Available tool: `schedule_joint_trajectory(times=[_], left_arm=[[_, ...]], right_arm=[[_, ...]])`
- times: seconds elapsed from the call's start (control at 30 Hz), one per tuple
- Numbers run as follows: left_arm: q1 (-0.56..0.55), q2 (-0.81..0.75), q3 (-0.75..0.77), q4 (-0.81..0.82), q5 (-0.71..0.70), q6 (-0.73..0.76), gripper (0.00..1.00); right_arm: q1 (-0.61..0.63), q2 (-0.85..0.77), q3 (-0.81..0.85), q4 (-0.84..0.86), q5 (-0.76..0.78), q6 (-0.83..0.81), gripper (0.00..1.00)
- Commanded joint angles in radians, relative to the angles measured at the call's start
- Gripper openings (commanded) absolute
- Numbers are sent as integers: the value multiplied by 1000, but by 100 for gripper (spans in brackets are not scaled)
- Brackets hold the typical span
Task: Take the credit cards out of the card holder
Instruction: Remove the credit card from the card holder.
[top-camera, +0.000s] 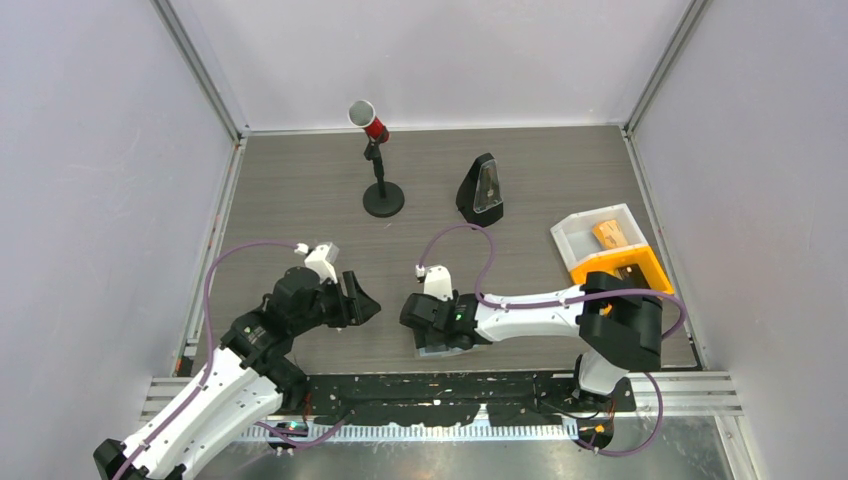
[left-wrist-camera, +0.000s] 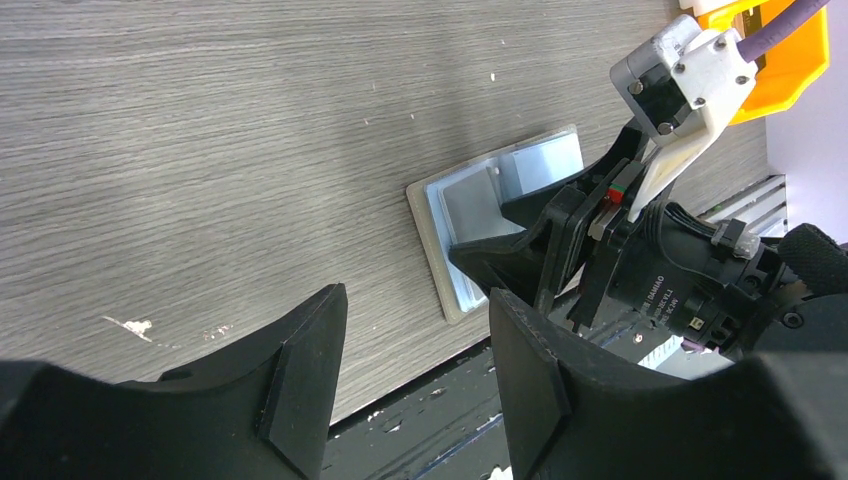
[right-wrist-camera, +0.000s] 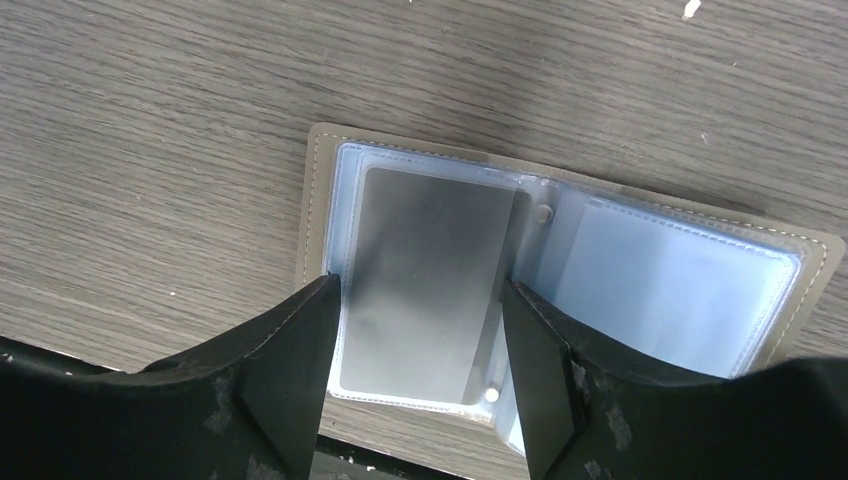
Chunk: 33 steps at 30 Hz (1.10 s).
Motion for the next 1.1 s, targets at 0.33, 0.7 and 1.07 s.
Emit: schedule_joint_trajectory(times=[0.33,0.7,1.07], left_arm=[[3,-2,-25,35,6,-15,55],[3,98,-91,189,121,-56,48],[2,346,-113,496,314,-123,24]], right_arm=[[-14,-86,-109,180,-34,9,54],[-48,-242,-270,407,-88,-21,50],[-101,-381,-460,650,-171,-3,50]])
